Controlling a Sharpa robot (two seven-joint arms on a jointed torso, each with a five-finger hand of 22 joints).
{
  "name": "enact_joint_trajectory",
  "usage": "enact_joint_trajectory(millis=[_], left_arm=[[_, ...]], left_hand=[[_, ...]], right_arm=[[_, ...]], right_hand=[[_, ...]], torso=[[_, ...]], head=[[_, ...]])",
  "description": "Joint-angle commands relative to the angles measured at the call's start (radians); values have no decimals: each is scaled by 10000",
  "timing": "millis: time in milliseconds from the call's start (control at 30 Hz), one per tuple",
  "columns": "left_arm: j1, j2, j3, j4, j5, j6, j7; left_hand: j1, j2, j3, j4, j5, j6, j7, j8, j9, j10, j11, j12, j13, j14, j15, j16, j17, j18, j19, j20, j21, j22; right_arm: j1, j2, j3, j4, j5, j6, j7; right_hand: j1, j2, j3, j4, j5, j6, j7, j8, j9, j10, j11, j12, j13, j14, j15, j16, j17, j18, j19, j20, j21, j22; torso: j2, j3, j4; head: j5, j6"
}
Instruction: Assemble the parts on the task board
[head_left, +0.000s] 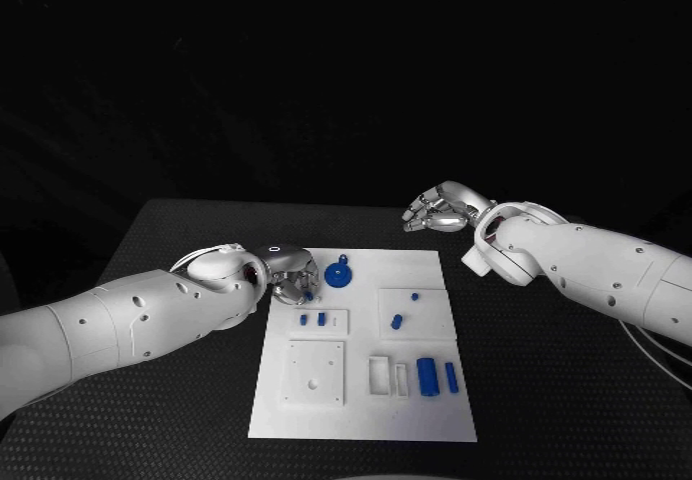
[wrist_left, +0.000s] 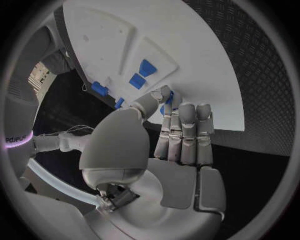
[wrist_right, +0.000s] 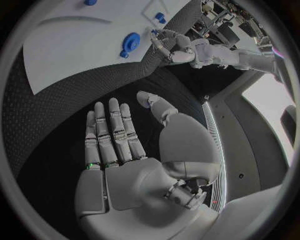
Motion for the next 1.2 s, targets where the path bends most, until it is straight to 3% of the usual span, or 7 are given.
enact_joint_trajectory(millis=[33,700,1200], left_arm=[[6,-8,7,41,-85,-147,-24],[5,17,14,223,-157,-364,108],[6,141,11,210,-142,-146,80]], left_hand=[[7,71,39,-5,47,68,-19,22,10,64,14,62,9,8,-75,54,4,191,42,-505,71,196],[8,71,50,-5,66,76,-22,17,6,82,7,43,8,43,-84,106,10,198,85,-523,108,199],[0,75,54,2,71,74,-20,13,5,88,5,34,7,52,-86,120,8,199,98,-527,117,197]], right_arm=[[1,5,5,1,-4,37,97],[0,11,5,-3,-5,54,96],[0,17,5,-12,-5,61,89]], right_hand=[[-28,-14,54,26,33,-82,-1,12,15,-35,1,45,-10,-38,-57,-37,11,-188,-82,14,-45,136],[-25,-11,58,24,34,-83,-1,13,16,-37,-1,44,-11,-44,-61,-41,11,-190,-89,14,-47,135],[-21,-13,60,19,34,-84,-1,13,16,-39,-2,43,-11,-47,-62,-43,12,-193,-99,15,-50,134]], torso=[[0,-4,4],[2,2,6],[4,5,4]], head=[[-13,4],[-33,-38],[-42,-21]])
